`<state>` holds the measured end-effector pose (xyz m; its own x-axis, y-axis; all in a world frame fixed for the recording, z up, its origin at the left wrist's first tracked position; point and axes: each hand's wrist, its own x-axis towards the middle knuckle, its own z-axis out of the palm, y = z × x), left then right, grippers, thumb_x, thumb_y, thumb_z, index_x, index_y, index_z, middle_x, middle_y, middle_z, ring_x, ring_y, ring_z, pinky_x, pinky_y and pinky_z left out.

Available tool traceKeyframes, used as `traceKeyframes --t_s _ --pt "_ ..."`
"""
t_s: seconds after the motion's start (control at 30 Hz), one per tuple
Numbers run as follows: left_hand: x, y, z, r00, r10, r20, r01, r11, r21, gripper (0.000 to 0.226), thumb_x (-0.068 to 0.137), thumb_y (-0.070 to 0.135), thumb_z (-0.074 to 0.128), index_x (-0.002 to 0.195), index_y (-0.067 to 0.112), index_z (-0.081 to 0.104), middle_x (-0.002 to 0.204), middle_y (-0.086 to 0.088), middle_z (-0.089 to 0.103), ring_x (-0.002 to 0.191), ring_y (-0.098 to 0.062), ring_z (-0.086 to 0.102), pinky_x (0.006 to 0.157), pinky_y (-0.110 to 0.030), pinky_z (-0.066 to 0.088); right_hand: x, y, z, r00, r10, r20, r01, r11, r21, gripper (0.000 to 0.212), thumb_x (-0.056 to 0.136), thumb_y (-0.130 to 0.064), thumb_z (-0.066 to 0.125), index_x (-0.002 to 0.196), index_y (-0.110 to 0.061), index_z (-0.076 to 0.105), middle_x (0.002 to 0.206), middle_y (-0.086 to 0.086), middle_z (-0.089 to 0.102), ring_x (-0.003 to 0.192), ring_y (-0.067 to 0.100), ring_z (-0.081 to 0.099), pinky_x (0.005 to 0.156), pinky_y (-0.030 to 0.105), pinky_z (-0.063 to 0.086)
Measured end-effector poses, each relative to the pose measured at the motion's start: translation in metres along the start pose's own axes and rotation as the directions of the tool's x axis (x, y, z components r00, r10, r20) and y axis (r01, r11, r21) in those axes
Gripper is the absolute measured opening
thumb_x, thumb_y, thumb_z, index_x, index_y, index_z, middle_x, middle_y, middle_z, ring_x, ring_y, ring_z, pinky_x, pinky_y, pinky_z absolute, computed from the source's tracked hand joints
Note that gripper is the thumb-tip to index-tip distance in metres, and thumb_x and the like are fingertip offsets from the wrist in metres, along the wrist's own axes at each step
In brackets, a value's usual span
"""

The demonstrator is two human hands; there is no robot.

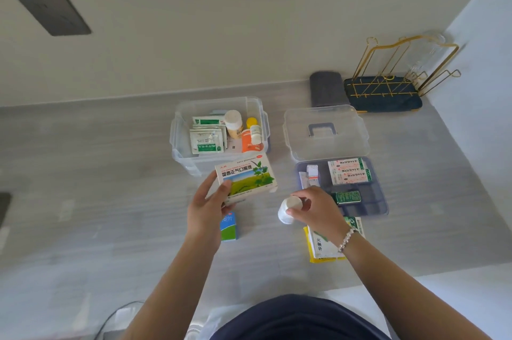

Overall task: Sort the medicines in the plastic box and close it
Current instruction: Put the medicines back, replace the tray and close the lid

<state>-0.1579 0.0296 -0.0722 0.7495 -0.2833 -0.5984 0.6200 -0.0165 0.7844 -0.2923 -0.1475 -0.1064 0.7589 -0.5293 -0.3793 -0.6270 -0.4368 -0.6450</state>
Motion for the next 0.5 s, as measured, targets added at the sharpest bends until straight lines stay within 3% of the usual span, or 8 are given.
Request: traceKeyframes --t_s 0.1,0.17,0.33,0.43,0.5 --pt "0.008 0.013 -0.008 0.998 0.051 0.030 -0.051 0.999 0.005 0.042 0.083 0.017 0.066 0.124 0.024 0.057 0.084 0.009 0.077 0.077 -0.011 0.073 0.067 -0.026 0.057 0.003 -0.017 -0.012 0.999 -0.027 -0.040 0.028 0.999 0.044 0.025 0.071 -0.027 0.074 0.094 -0.018 0.069 0.090 -0.003 0.064 0.075 0.005 0.059 0.064 0.009 0.041" --pt "0.015 0.025 -0.013 0.995 0.089 0.053 -0.091 0.995 0.031 0.043 0.085 0.016 0.064 0.126 0.026 0.053 0.078 0.015 0.076 0.076 -0.009 0.073 0.069 -0.027 0.055 0.004 -0.033 -0.023 0.997 -0.036 -0.070 0.042 0.994 0.099 0.021 0.071 -0.027 0.073 0.091 -0.023 0.068 0.084 -0.012 0.062 0.071 -0.001 0.059 0.060 0.007 0.044" --pt "0.037 0.062 -0.018 0.976 0.167 0.136 -0.182 0.977 0.108 0.046 0.090 0.017 0.058 0.133 0.028 0.048 0.086 0.014 0.074 0.086 -0.012 0.071 0.076 -0.030 0.056 0.020 -0.079 -0.047 0.978 -0.142 -0.153 0.164 0.976 0.144 0.024 0.077 -0.022 0.069 0.101 -0.020 0.068 0.093 -0.004 0.062 0.078 0.003 0.059 0.070 0.014 0.044" --pt "0.055 0.082 -0.018 0.972 0.193 0.137 -0.213 0.966 0.146 0.044 0.091 0.015 0.056 0.132 0.028 0.048 0.083 0.018 0.073 0.075 -0.004 0.071 0.066 -0.022 0.057 0.035 -0.102 -0.054 0.962 -0.182 -0.203 0.212 0.968 0.138 0.023 0.080 -0.023 0.066 0.103 -0.021 0.069 0.092 -0.003 0.062 0.079 0.004 0.059 0.071 0.015 0.044" --pt "0.068 0.093 -0.017 0.974 0.189 0.122 -0.210 0.958 0.193 0.047 0.091 0.013 0.056 0.134 0.029 0.046 0.089 0.012 0.073 0.075 -0.005 0.070 0.072 -0.028 0.057 0.047 -0.113 -0.055 0.957 -0.183 -0.226 0.214 0.969 0.120 0.023 0.082 -0.026 0.063 0.103 -0.021 0.070 0.090 -0.003 0.063 0.080 0.008 0.060 0.073 0.019 0.044"
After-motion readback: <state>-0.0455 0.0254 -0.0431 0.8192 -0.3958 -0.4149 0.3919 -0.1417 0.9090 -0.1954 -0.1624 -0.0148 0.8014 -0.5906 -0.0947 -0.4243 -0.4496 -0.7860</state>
